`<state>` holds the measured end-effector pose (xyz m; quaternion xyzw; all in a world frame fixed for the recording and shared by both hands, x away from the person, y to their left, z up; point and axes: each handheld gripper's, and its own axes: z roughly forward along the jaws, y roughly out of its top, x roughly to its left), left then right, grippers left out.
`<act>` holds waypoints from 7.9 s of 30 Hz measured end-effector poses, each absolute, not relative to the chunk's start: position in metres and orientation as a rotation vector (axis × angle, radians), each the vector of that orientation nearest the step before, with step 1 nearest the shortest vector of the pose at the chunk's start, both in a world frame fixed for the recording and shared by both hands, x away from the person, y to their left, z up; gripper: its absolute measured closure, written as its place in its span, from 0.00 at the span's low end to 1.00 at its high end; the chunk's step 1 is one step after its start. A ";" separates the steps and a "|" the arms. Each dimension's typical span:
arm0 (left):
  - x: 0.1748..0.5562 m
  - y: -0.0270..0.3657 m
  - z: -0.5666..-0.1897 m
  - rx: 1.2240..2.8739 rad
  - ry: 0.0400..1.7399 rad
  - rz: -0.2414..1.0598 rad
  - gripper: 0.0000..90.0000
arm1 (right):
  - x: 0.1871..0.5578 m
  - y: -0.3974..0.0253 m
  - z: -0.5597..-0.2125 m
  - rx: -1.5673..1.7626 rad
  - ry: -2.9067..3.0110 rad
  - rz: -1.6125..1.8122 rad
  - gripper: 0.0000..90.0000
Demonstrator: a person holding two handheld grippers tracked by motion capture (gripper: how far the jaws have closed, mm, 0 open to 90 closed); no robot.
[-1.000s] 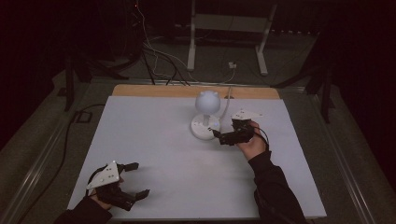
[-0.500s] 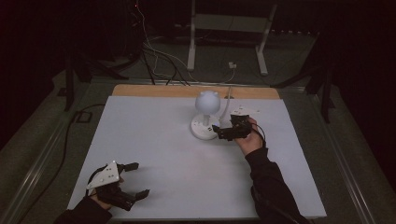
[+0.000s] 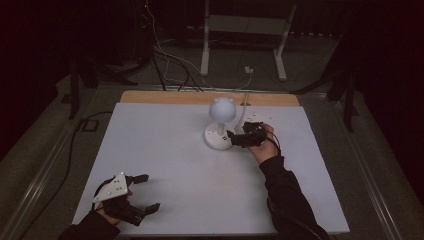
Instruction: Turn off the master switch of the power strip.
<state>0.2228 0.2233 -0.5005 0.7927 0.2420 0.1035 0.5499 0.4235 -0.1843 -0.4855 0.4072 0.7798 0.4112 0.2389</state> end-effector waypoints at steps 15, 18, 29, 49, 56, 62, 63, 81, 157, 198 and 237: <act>0.223 0.223 -0.501 1.882 0.573 0.244 0.00 | 0.428 -0.182 -0.493 1.181 2.083 1.108 0.34; 0.223 0.223 -0.501 1.882 0.572 0.244 0.00 | 0.428 -0.182 -0.493 1.188 2.070 1.097 0.43; 0.223 0.223 -0.501 1.880 0.570 0.242 0.00 | 0.429 -0.179 -0.492 1.279 2.036 1.109 0.59; 0.223 0.223 -0.501 1.879 0.572 0.242 0.00 | 0.430 -0.177 -0.496 1.327 2.030 1.095 0.99; 0.223 0.223 -0.501 1.882 0.570 0.241 0.00 | 0.429 -0.176 -0.496 1.342 2.018 1.118 1.00; 0.223 0.223 -0.501 1.880 0.570 0.242 0.00 | 0.430 -0.173 -0.501 1.327 2.029 1.107 1.00; 0.223 0.223 -0.501 1.880 0.570 0.242 0.00 | 0.430 -0.172 -0.502 1.328 2.028 1.107 1.00; 0.223 0.223 -0.501 1.880 0.570 0.241 0.00 | 0.429 -0.162 -0.511 1.296 2.060 1.090 1.00; 0.222 0.223 -0.500 1.876 0.565 0.250 0.00 | 0.431 -0.165 -0.500 1.315 2.092 1.078 0.93; 0.222 0.224 -0.500 1.861 0.558 0.243 0.00 | 0.381 -0.197 -0.463 1.231 2.262 1.315 0.00; 0.222 0.222 -0.501 1.875 0.560 0.242 0.00 | 0.262 -0.246 -0.499 1.076 2.398 1.285 0.00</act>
